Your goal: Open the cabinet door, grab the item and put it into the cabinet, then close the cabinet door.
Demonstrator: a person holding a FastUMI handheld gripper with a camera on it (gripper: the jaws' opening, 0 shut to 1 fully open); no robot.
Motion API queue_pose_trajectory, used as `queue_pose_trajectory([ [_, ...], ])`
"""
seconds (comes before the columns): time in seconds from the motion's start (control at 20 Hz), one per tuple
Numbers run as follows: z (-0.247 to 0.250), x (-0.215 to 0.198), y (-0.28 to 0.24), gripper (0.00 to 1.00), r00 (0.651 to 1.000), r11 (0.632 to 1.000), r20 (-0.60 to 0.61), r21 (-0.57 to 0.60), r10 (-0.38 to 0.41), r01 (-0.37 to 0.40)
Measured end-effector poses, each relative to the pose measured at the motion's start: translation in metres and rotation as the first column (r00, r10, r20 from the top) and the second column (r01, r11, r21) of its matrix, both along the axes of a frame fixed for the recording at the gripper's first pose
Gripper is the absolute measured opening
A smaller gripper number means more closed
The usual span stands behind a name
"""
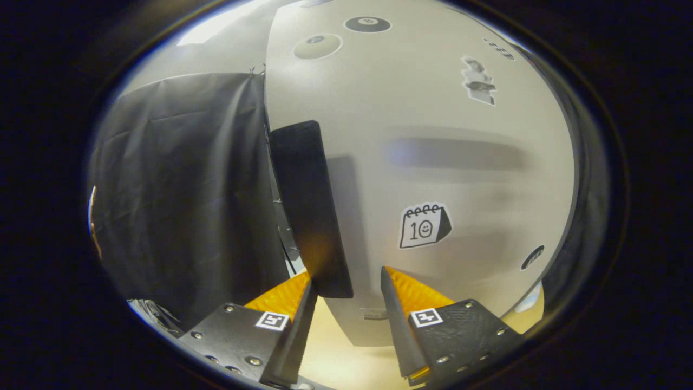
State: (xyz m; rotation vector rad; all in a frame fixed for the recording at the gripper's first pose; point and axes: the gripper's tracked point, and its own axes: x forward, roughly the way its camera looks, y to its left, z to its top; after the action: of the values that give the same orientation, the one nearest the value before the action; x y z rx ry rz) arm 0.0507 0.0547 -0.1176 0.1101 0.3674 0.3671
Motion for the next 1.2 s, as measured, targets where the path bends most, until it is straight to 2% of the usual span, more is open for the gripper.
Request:
queue_pose_trajectory([
  [1.2, -0.0069, -0.0049, 0.0051, 0.67, 0.999, 0.999, 0.024, -0.050, 0.021, -0.020],
])
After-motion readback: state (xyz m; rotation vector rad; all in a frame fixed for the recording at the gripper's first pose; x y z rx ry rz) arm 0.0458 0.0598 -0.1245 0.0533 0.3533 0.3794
